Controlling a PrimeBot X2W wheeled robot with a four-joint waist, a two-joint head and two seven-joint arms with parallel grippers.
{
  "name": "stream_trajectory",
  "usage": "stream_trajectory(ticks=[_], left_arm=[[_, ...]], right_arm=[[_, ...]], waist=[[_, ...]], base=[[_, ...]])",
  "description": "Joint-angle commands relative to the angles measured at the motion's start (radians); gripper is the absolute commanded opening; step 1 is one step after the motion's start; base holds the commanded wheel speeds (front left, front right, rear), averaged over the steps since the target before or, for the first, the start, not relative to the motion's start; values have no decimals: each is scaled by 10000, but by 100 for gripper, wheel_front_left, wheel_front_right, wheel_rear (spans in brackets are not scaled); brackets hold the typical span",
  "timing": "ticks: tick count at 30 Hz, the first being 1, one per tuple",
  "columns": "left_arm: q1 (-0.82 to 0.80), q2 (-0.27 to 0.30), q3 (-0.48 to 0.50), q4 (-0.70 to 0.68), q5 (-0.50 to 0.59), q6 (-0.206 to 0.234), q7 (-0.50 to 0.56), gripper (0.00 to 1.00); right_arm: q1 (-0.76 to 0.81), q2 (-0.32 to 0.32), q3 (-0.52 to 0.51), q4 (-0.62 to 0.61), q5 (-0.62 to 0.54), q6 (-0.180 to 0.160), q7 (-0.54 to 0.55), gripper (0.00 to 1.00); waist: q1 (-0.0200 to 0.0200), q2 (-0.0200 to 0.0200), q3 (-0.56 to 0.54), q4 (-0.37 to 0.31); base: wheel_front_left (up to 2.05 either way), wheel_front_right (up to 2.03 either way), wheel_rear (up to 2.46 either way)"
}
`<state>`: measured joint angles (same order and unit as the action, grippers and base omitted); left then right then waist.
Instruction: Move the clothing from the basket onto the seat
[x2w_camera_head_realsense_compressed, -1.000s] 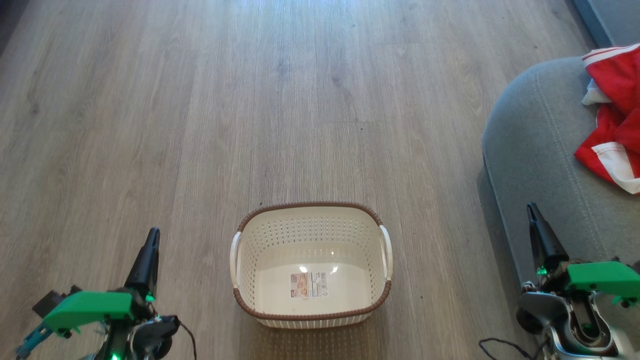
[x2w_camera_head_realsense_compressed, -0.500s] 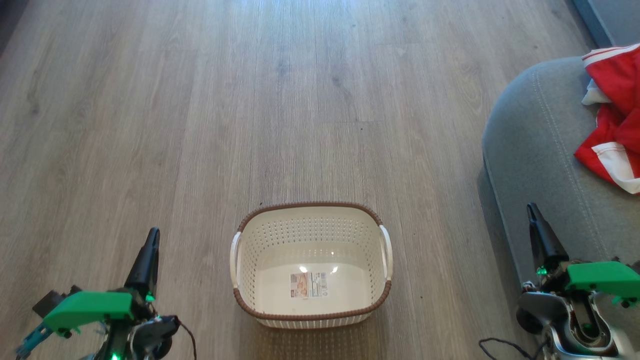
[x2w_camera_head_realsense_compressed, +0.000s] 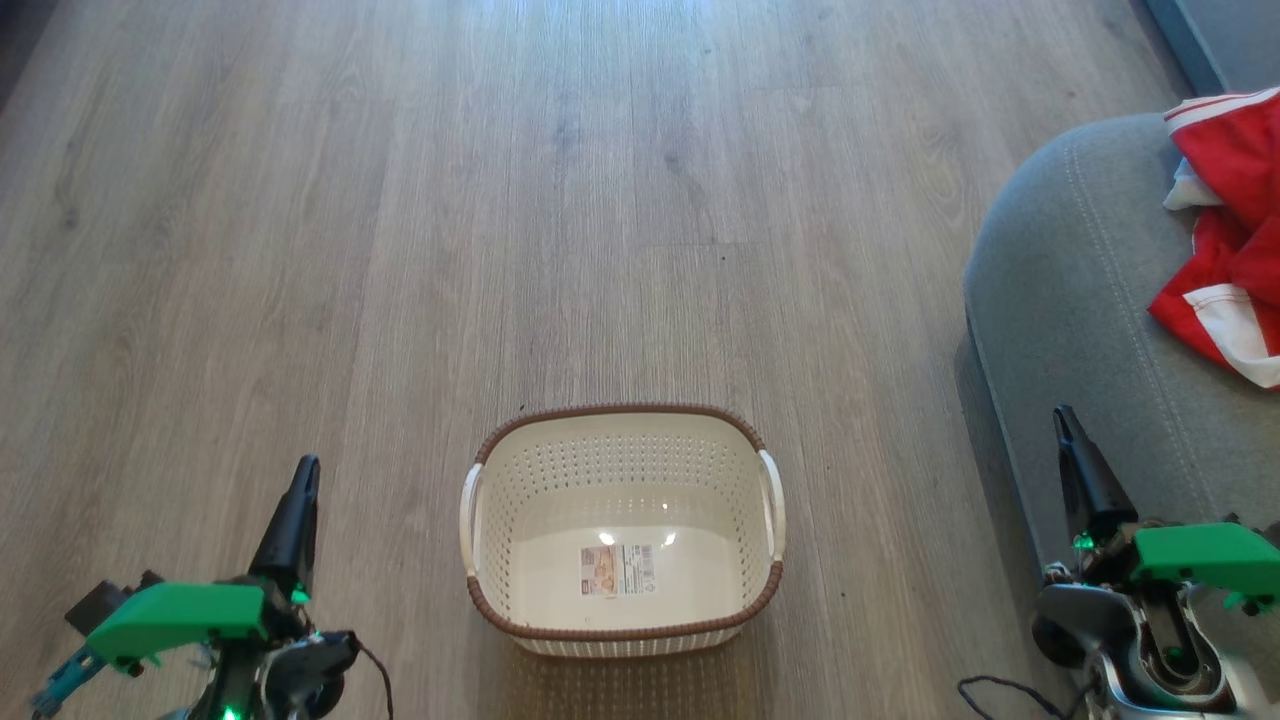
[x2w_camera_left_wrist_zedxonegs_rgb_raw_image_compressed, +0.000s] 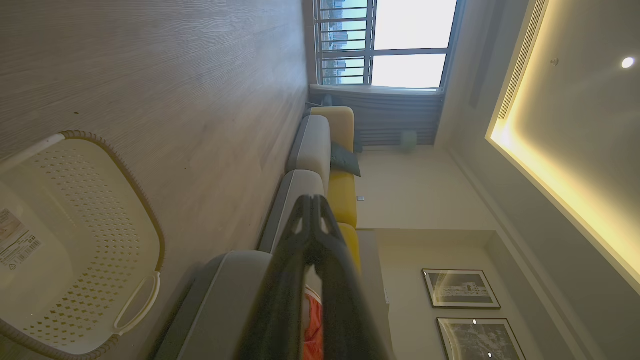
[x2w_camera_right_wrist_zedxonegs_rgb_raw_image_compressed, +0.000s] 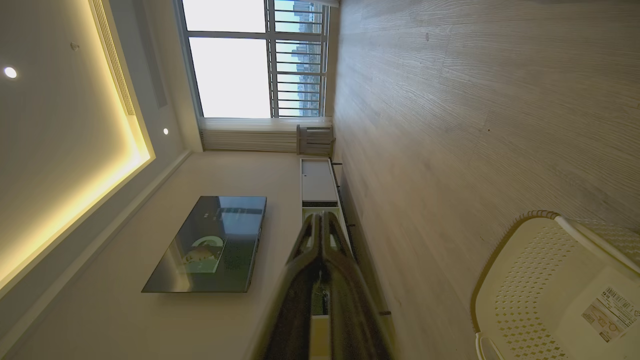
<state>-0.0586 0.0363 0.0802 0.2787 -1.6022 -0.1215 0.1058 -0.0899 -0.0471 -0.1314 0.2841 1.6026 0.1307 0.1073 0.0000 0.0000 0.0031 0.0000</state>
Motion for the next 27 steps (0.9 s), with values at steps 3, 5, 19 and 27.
stream_trajectory(ticks=[3, 5, 19, 27], left_arm=[[-494, 139, 333, -337, -67, -92, 73, 0], [-494, 139, 333, -337, -67, -92, 73, 0], [-494, 139, 333, -337, -67, -92, 73, 0], [-494, 139, 333, -337, -67, -92, 73, 0]], right_arm=[[-180, -31, 179, -393, 63, 0, 57, 0], [-180, -31, 179, -393, 63, 0, 57, 0], [-180, -31, 179, -393, 63, 0, 57, 0], [-180, -31, 179, -393, 63, 0, 57, 0]], waist=[[0, 0, 0, 0], [0, 0, 0, 0], [0, 0, 0, 0], [0, 0, 0, 0]], base=[[0, 0, 0], [0, 0, 0], [0, 0, 0], [0, 0, 0]])
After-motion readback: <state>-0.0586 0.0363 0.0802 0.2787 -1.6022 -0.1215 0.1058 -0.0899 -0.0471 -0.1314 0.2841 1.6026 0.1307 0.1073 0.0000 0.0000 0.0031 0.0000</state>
